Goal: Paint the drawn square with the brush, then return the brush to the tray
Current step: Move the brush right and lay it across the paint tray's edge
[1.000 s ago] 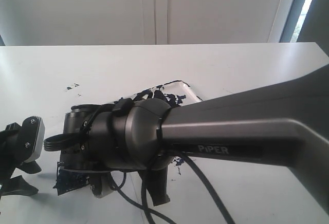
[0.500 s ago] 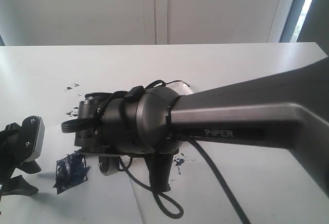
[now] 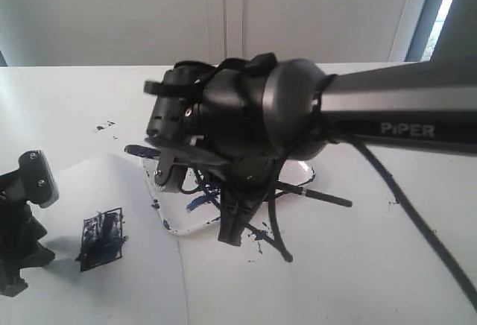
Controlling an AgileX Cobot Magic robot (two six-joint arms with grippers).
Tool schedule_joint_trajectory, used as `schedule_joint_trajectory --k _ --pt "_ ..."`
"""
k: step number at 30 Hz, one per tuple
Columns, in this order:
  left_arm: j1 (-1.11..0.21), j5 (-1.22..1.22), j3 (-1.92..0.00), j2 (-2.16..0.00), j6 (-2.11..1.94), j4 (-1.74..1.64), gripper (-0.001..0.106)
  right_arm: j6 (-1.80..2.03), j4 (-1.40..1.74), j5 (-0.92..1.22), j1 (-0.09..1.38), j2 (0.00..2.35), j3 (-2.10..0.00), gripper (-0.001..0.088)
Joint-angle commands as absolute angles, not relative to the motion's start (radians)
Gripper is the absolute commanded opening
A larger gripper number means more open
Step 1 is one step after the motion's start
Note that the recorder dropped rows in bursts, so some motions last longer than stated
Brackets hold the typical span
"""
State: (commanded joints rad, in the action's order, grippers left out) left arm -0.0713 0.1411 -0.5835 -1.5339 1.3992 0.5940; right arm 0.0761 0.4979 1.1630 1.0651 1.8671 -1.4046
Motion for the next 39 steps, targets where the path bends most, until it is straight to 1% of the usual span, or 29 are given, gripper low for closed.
schedule_joint_trajectory --k 4,9,11,13,17,19,24,32,35,39 --pt "-0.071 0.186 -0.584 -1.502 1.311 0.594 0.044 0.116 0.412 1.215 1.026 1.869 -1.397 0.0" --pt "-0.071 0.247 -0.584 -1.483 1.215 0.594 0.044 0.188 0.411 1.213 0.973 1.884 -1.347 0.0" --pt "-0.071 0.264 -0.584 -1.462 1.146 0.594 0.041 0.19 0.399 1.221 0.949 1.897 -1.335 0.0" --pt "-0.071 0.267 -0.584 -1.437 1.095 0.594 0.035 0.19 0.387 1.221 0.926 1.909 -1.322 0.0" --pt "-0.071 0.294 -0.584 -1.387 1.066 0.59 0.016 0.188 0.37 1.212 0.904 1.919 -1.301 0.0" --pt "-0.071 0.294 -0.584 -1.368 1.026 0.594 0.01 0.188 0.351 1.198 0.898 1.924 -1.301 0.0" --pt "-0.071 0.292 -0.584 -1.339 0.939 0.594 0.009 0.183 0.339 1.163 0.896 1.951 -1.301 0.0" --pt "-0.071 0.297 -0.584 -1.337 0.945 0.566 0.009 0.21 0.345 1.153 0.896 2.008 -1.301 0.0003" --pt "-0.071 0.292 -0.584 -1.337 0.954 0.566 0.009 0.21 0.338 1.139 0.896 2.011 -1.301 0.0061" --pt "-0.071 0.286 -0.584 -1.337 0.965 0.566 0.009 0.21 0.338 1.13 0.896 2.009 -1.301 0.0191"
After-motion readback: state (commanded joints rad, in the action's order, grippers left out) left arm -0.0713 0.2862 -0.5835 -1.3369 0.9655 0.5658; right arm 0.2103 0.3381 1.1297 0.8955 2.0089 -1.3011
